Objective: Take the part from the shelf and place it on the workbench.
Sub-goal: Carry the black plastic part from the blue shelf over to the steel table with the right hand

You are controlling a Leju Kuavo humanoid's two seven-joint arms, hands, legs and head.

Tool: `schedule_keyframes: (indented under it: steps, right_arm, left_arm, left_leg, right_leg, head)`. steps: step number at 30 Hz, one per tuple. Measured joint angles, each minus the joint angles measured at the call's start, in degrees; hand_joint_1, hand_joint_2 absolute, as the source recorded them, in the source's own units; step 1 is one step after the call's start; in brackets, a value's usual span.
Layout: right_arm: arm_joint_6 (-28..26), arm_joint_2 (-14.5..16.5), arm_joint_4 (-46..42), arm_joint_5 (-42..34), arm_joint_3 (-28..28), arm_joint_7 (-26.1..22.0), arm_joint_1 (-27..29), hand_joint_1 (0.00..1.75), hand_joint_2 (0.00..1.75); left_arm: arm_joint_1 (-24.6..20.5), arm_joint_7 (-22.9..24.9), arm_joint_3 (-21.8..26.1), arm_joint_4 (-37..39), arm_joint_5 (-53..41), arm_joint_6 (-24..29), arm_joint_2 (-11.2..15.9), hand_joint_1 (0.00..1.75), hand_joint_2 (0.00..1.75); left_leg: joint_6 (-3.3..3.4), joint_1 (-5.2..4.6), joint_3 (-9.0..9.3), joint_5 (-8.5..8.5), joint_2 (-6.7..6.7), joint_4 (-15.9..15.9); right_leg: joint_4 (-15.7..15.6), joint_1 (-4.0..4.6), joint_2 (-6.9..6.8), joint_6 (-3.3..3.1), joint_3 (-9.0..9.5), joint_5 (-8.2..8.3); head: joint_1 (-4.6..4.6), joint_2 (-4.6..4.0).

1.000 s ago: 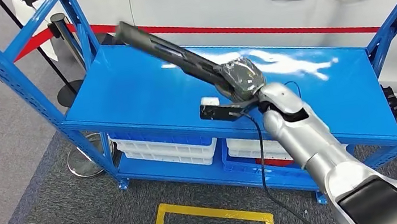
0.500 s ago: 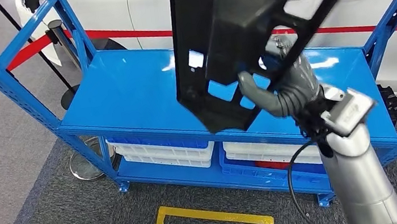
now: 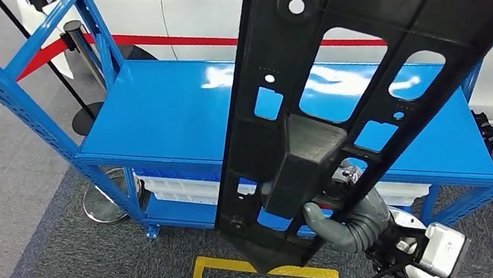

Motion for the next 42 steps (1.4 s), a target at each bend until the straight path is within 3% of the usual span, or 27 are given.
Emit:
schedule_keyframes:
  steps: [2, 3, 4, 5, 8, 10, 13, 15, 17, 19, 20, 21, 23, 24, 25, 28, 30, 32, 33, 34, 35, 36, 38, 40, 42]
  right_arm:
    - [0.2, -0.2, -0.2, -0.1, 0.0, 0.2, 0.6, 1.68, 1.75]
    - [0.3, -0.3, -0.3, -0.1, 0.0, 0.3, 0.8, 1.68, 1.75]
    - [0.5, -0.3, -0.3, -0.1, 0.0, 0.5, 0.9, 1.68, 1.75]
    - [0.7, -0.3, -0.3, -0.1, 0.0, 0.7, 1.0, 1.68, 1.75]
    - [0.8, -0.3, -0.2, -0.2, 0.0, 1.5, 0.4, 1.68, 1.75]
    - [0.8, -0.3, 0.2, -0.2, 0.1, 2.0, 0.0, 1.68, 1.75]
    - [0.4, -0.3, 1.1, -0.3, 0.1, 2.4, -0.1, 1.68, 1.75]
    - [-0.2, -0.2, 1.5, -0.5, 0.1, 2.5, -0.4, 1.68, 1.75]
    - [-0.8, -0.1, 1.8, -1.0, 0.1, 3.0, -0.8, 1.68, 1.75]
    - [-1.3, -0.1, 1.8, -1.5, 0.0, 3.8, -1.1, 1.68, 1.75]
    - [-1.5, -0.1, 1.9, -1.7, 0.0, 4.1, -1.1, 1.68, 1.75]
    - [-1.7, -0.1, 1.8, -1.8, -0.1, 4.3, -1.1, 1.68, 1.75]
    - [-1.9, -0.1, 1.8, -2.0, -0.2, 4.5, -1.1, 1.68, 1.75]
    - [-2.0, -0.1, 1.7, -2.1, -0.3, 4.5, -1.1, 1.68, 1.75]
    - [-2.1, -0.1, 1.7, -2.2, -0.3, 4.5, -1.1, 1.68, 1.75]
    - [-2.2, -0.1, 1.4, -2.4, -0.5, 4.5, -0.9, 1.68, 1.75]
    - [-2.3, -0.1, 1.1, -2.4, -0.8, 4.5, -0.8, 1.68, 1.75]
    - [-2.4, -0.1, 0.9, -2.4, -1.0, 4.5, -0.7, 1.68, 1.75]
    - [-2.5, -0.1, 0.8, -2.4, -1.1, 4.5, -0.7, 1.68, 1.75]
    - [-2.5, -0.1, 0.8, -2.4, -1.2, 4.5, -0.6, 1.68, 1.75]
    - [-2.5, -0.1, 0.8, -2.4, -1.2, 4.6, -0.6, 1.68, 1.75]
    - [-2.5, -0.1, 0.7, -2.4, -1.3, 4.6, -0.5, 1.68, 1.75]
    - [-2.6, -0.1, 0.5, -2.4, -1.3, 4.7, -0.5, 1.68, 1.75]
    - [-2.7, 0.1, 0.0, -2.3, -1.4, 4.7, -0.5, 1.68, 1.75]
    - [-2.7, 0.4, -0.4, -2.2, -1.4, 4.8, -0.4, 1.68, 1.75]
  left_arm:
    - [0.0, 0.0, 0.0, 0.0, -0.2, 0.5, 0.0, 0.00, 1.75]
    - [0.0, -0.1, 0.0, 0.0, -0.1, 0.9, 0.0, 0.00, 1.75]
    - [0.0, -0.3, 0.0, 0.0, 0.2, 1.4, 0.0, 0.00, 1.75]
    - [0.0, -0.6, 0.0, 0.0, 0.8, 1.8, -0.1, 0.00, 1.75]
    - [-0.4, -1.2, 0.6, 0.0, 3.1, 1.8, -0.2, 0.00, 1.75]
    - [-0.7, 0.1, 1.2, 0.0, 4.1, 0.9, -0.3, 0.00, 1.75]
    - [-0.8, 2.2, 1.9, 0.0, 4.3, -0.1, -0.3, 0.00, 1.75]
    - [-0.9, 2.8, 2.0, 0.0, 4.0, -0.6, -0.3, 0.00, 1.75]
    - [-0.9, 3.3, 2.0, 0.0, 3.5, -1.3, -0.3, 0.00, 1.75]
    - [-0.8, 4.1, 2.0, 0.0, 2.9, -1.9, -0.3, 0.00, 1.75]
    - [-0.7, 4.4, 2.0, 0.0, 2.7, -2.1, -0.3, 0.00, 1.75]
    - [-0.7, 4.7, 2.0, 0.0, 2.6, -2.3, -0.3, 0.00, 1.75]
    - [-0.8, 5.0, 2.0, 0.0, 2.6, -2.7, -0.3, 0.00, 1.75]
    - [-0.8, 5.0, 2.0, 0.0, 2.6, -2.9, -0.3, 0.00, 1.75]
    - [-0.8, 5.0, 2.0, 0.0, 2.6, -2.9, -0.3, 0.00, 1.75]
    - [-0.6, 5.1, 2.0, 0.0, 2.6, -3.0, -0.3, 0.00, 1.75]
    - [-0.6, 5.1, 2.1, 0.0, 2.5, -3.0, -0.3, 0.00, 1.75]
    - [-0.8, 5.1, 2.1, 0.0, 2.4, -3.0, -0.3, 0.00, 1.75]
    - [-0.8, 5.1, 2.1, 0.0, 2.3, -3.0, -0.3, 0.00, 1.75]
    - [-0.8, 5.1, 2.1, 0.0, 2.2, -3.0, -0.4, 0.00, 1.75]
    - [-0.8, 5.1, 2.1, 0.0, 2.1, -3.0, -0.4, 0.00, 1.75]
    - [-0.8, 5.1, 2.1, 0.0, 2.1, -3.1, -0.4, 0.00, 1.75]
    - [-0.9, 5.1, 2.1, 0.0, 2.0, -3.1, -0.4, 0.00, 1.75]
    - [-0.9, 5.4, 2.1, 0.0, 2.0, -3.3, -0.4, 0.00, 1.75]
    - [-0.9, 5.6, 2.1, 0.0, 2.0, -3.4, -0.4, 0.00, 1.75]
  left_leg:
    - [0.17, -0.07, -0.01, 0.05, 0.04, -0.1]
    - [0.17, -0.09, -0.04, 0.04, 0.04, 0.0]
    - [0.15, -0.09, -0.05, 0.02, 0.03, 0.1]
    - [0.08, -0.08, -0.05, -0.03, 0.00, 0.2]
    - [-0.53, -0.14, -0.13, -0.40, -0.19, 0.8]
    - [-1.23, -0.30, -0.38, -0.47, -0.27, 1.1]
    - [-2.10, -0.19, -0.63, -0.73, -0.24, 1.5]
    - [-2.56, -0.08, -1.94, -3.57, -0.17, 4.9]
    - [-2.87, -0.05, -4.72, -7.97, -0.14, 12.4]
    - [-2.94, -0.03, -6.30, -9.96, -0.14, 17.5]
    - [-2.85, -0.04, -5.62, -9.38, -0.14, 17.1]
    - [-2.66, -0.06, -3.77, -7.86, -0.14, 14.2]
    - [-2.07, -0.24, 1.13, -4.75, -0.14, 5.7]
    - [-1.79, -0.38, 2.75, -3.84, -0.16, 2.6]
    - [-1.52, -0.54, 3.44, -3.47, -0.19, 1.0]
    - [-0.71, -0.59, 2.82, -2.51, -0.09, 0.6]
    - [0.08, -0.30, 2.05, -1.37, 0.16, 0.2]
    - [0.58, -0.27, 0.83, -0.38, 0.31, 0.1]
    - [0.65, -0.30, 0.12, 0.10, 0.36, 0.2]
    - [0.60, -0.32, -0.60, 0.55, 0.42, 0.3]
    - [0.51, -0.32, -1.33, 1.02, 0.46, 0.4]
    - [0.39, -0.31, -2.03, 1.43, 0.49, 0.6]
    - [-0.01, -0.33, -3.22, 2.07, 0.46, 1.1]
    - [-0.62, -0.47, -3.95, 2.71, 0.40, 1.5]
    - [-1.35, -0.53, -4.23, 3.59, 0.38, 1.4]
  right_leg:
    - [7.3, -0.18, -0.02, 0.38, -3.36, -3.60]
    - [10.1, -0.30, -0.03, 0.55, -4.67, -4.49]
    - [11.1, -0.43, -0.04, 0.67, -5.11, -4.29]
    - [9.7, -0.57, -0.07, 0.74, -4.36, -2.94]
    - [-0.9, -0.79, -0.12, 0.55, 1.06, 1.87]
    - [-3.8, -0.54, -0.03, 0.02, 2.36, 2.39]
    - [-4.1, -0.47, -0.03, -0.93, 2.17, 2.91]
    - [-4.3, -0.59, -0.23, -1.64, 2.00, 3.29]
    - [-4.3, -0.45, -0.39, -2.14, 1.56, 3.60]
    - [-4.2, -0.26, -0.46, -2.37, 1.08, 3.91]
    - [-4.2, -0.19, -0.46, -2.39, 0.88, 4.07]
    - [-4.1, -0.14, -0.44, -2.33, 0.73, 4.22]
    - [-4.0, -0.01, -0.39, -2.02, 0.52, 4.55]
    - [-3.9, 0.05, -0.39, -1.73, 0.38, 4.76]
    - [-3.9, 0.07, -0.39, -1.39, 0.21, 5.03]
    - [-3.9, 0.03, -0.32, -0.30, -0.22, 5.62]
    - [-1.6, -0.02, -0.23, 0.24, -1.18, 2.89]
    - [4.4, -0.23, -0.22, 0.62, -3.07, -2.52]
    - [8.0, -0.32, -0.22, 0.80, -3.90, -4.54]
    - [10.6, -0.41, -0.22, 0.96, -4.22, -5.31]
    - [11.6, -0.48, -0.23, 1.06, -3.75, -4.78]
    - [10.7, -0.55, -0.23, 1.09, -2.32, -3.25]
    - [3.8, -0.58, -0.22, 0.87, 2.93, -0.70]
    - [-3.1, -0.36, -0.17, 0.39, 7.27, -0.95]
    - [-5.1, -0.08, -0.13, -0.24, 8.02, -1.35]
  head:
    - [0.00, 0.00]
    - [0.01, 0.00]
    - [0.00, 0.00]
    - [0.00, 0.00]
    - [0.01, 0.00]
    - [-0.01, 0.00]
    - [-0.01, 0.00]
    - [-0.01, 0.00]
    - [-0.01, 0.00]
    - [-0.01, 0.00]
    - [-0.01, 0.00]
    - [-0.01, 0.00]
    - [-0.01, 0.00]
    - [-0.01, 0.00]
    - [-0.01, 0.00]
    - [-0.02, 0.00]
    - [0.00, 0.00]
    - [0.03, 0.00]
    - [0.02, 0.00]
    - [0.03, 0.00]
    - [0.03, 0.00]
    - [0.02, 0.00]
    - [0.03, 0.00]
    - [0.02, 0.00]
    - [0.01, 0.00]
